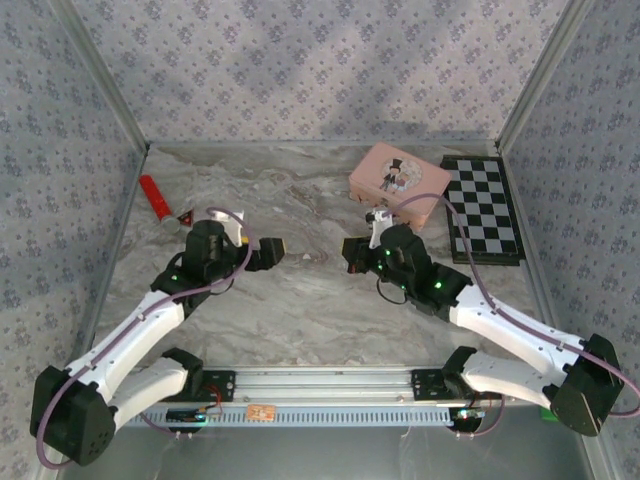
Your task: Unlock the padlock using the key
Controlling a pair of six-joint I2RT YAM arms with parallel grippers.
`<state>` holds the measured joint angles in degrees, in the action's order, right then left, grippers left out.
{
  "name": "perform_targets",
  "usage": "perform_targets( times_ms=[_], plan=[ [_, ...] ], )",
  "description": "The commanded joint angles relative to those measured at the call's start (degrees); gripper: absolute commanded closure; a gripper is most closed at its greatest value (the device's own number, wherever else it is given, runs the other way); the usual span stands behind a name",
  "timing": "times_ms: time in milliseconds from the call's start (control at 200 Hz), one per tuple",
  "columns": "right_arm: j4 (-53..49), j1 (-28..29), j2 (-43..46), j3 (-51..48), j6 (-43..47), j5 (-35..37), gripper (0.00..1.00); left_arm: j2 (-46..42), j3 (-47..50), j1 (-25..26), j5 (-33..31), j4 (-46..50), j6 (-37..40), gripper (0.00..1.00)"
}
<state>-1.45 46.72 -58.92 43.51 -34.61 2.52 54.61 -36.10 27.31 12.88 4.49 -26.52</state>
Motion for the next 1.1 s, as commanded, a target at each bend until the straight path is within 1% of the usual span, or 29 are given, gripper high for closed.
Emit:
perform_targets(
  times_ms=[0,125,260,295,400,545,615,665,690,735,775,865,924,984,1099],
  plan=[
    [4.9,-0.2,0.0,0.4,1.7,-4.1,1.00,-0.2,-0.8,1.8,4.7,-6.3,2.3,0.00],
    [5.1,-0.7,0.5,1.3,1.7,-5.2,1.00,-1.4,1.1,5.7,5.0,-9.9,6.1,0.00],
    [6.0,-0.7,0.6,2.1,0.7,-7.7,1.00,-2.9,5.7,10.1,3.4,-18.2,11.0,0.02],
    [6.2,-0.7,0.6,2.4,0.1,-8.5,1.00,-3.4,7.1,11.1,3.2,-20.9,12.7,0.04],
    [6.8,0.0,0.9,3.3,-0.9,-10.2,1.00,-5.0,10.9,14.9,1.0,-28.1,17.8,0.05],
    [7.6,1.9,1.2,4.1,-1.0,-10.5,1.00,-5.0,12.8,18.4,0.6,-33.3,25.8,0.09],
    [7.8,2.5,0.8,4.5,-0.9,-10.7,1.00,-4.0,12.1,19.0,0.4,-33.7,28.3,0.14],
    [8.2,3.0,0.4,4.5,-0.9,-11.0,1.00,-2.9,11.6,19.2,0.4,-34.2,29.6,0.15],
    [8.5,3.1,0.3,4.5,-2.3,-11.2,1.00,-2.4,11.5,19.2,0.4,-34.6,30.2,0.16],
    [9.1,3.5,0.0,4.5,-2.6,-11.6,1.00,-1.6,11.2,19.3,0.6,-35.7,31.4,0.21],
    [9.5,3.8,-0.1,4.5,-2.6,-11.7,1.00,-0.7,11.0,19.3,0.7,-36.5,32.2,0.23],
    [9.9,4.4,-0.5,4.8,-2.6,-11.8,1.00,1.0,10.4,19.3,0.6,-38.4,33.1,0.26],
    [9.9,4.6,-0.6,4.9,-2.5,-12.0,1.00,2.0,9.9,19.3,0.7,-39.3,33.5,0.32],
    [9.9,4.8,-0.8,4.8,-2.5,-11.9,1.00,2.6,9.5,19.3,0.9,-39.6,33.6,0.35],
    [10.1,4.9,-0.9,4.5,-2.7,-12.0,1.00,3.0,9.5,19.4,0.9,-41.2,33.4,0.38]
  ],
)
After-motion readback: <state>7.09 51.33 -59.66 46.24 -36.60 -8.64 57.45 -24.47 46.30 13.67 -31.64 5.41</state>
